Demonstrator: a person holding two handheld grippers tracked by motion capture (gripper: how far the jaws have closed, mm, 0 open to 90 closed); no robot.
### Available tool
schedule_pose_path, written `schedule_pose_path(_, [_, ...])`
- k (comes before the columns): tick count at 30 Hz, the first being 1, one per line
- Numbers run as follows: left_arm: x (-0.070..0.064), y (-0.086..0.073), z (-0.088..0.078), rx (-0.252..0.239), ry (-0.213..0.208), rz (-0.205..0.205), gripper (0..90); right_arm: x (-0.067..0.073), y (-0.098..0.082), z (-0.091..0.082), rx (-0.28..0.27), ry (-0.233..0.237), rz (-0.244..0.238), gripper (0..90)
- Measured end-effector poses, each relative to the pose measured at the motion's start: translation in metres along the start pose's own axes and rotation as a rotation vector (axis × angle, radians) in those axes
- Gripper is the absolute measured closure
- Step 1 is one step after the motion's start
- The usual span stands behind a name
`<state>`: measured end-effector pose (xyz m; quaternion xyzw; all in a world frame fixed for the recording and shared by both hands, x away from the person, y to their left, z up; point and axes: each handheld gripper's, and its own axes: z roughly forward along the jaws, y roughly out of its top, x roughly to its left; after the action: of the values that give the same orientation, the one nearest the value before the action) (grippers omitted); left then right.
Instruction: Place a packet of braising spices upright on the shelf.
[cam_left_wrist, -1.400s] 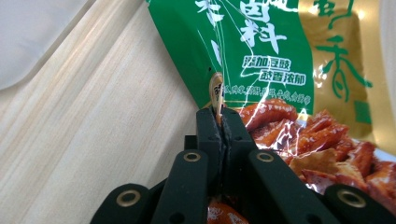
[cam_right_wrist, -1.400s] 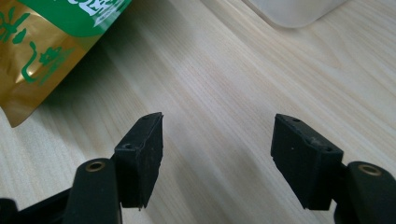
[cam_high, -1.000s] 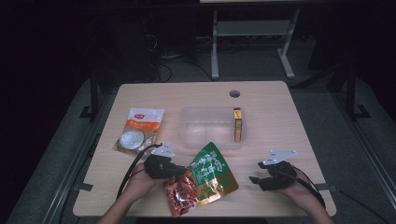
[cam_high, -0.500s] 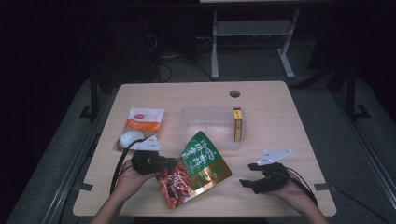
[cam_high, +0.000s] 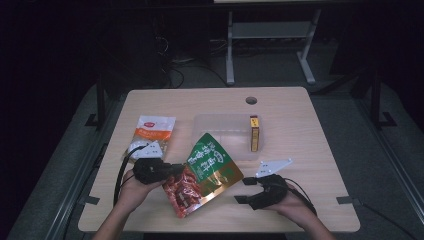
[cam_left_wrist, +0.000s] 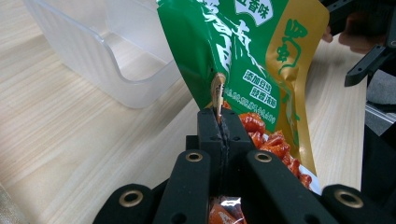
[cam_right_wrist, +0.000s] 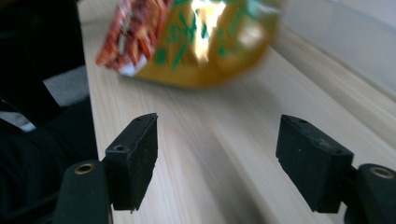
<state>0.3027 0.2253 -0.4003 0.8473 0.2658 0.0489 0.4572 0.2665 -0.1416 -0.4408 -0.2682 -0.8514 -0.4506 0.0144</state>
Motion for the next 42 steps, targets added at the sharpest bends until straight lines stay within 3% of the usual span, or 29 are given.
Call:
schedule_pose_path(9, [-0.004,0.004,-0.004,-0.037,0.007,0.01,89.7,0.007,0.026,0.024,-0.05,0.06,-0.03,38.7])
schedule_pose_path(13, [-0.005,0.004,-0.007,-0.046,0.024,0.015,89.7,0.005,0.033,0.033,-0.06,0.095,-0.03,50.2])
schedule_pose_path(18, [-0.003,0.003,-0.011,-0.061,0.026,0.012,89.7,-0.001,0.034,0.035,-0.055,0.144,0.003,59.8])
schedule_pose_path(21, [-0.005,0.004,-0.011,-0.065,0.03,0.017,89.7,-0.002,0.034,0.036,-0.06,0.158,0.023,59.5])
schedule_pose_path(24, [-0.007,0.005,-0.009,-0.079,0.022,0.007,89.7,-0.005,0.033,0.037,-0.081,0.168,0.053,58.9])
schedule_pose_path(25, [-0.007,0.006,-0.009,-0.083,0.02,0.008,89.7,-0.006,0.034,0.038,-0.099,0.179,0.067,63.4])
schedule_pose_path(28, [-0.008,0.006,-0.009,-0.095,0.013,0.004,89.7,-0.008,0.037,0.038,-0.118,0.185,0.078,73.6])
schedule_pose_path(36, [-0.009,0.002,-0.007,-0.11,-0.024,0.007,89.5,-0.014,0.04,0.026,-0.161,0.21,0.089,88.0])
schedule_pose_path(38, [-0.011,0.002,-0.003,-0.097,-0.033,0.009,89.6,-0.016,0.041,0.021,-0.184,0.206,0.091,89.4])
schedule_pose_path(42, [-0.013,0.0,0.001,-0.081,-0.038,0.01,89.6,-0.017,0.044,0.014,-0.179,0.184,0.062,89.5])
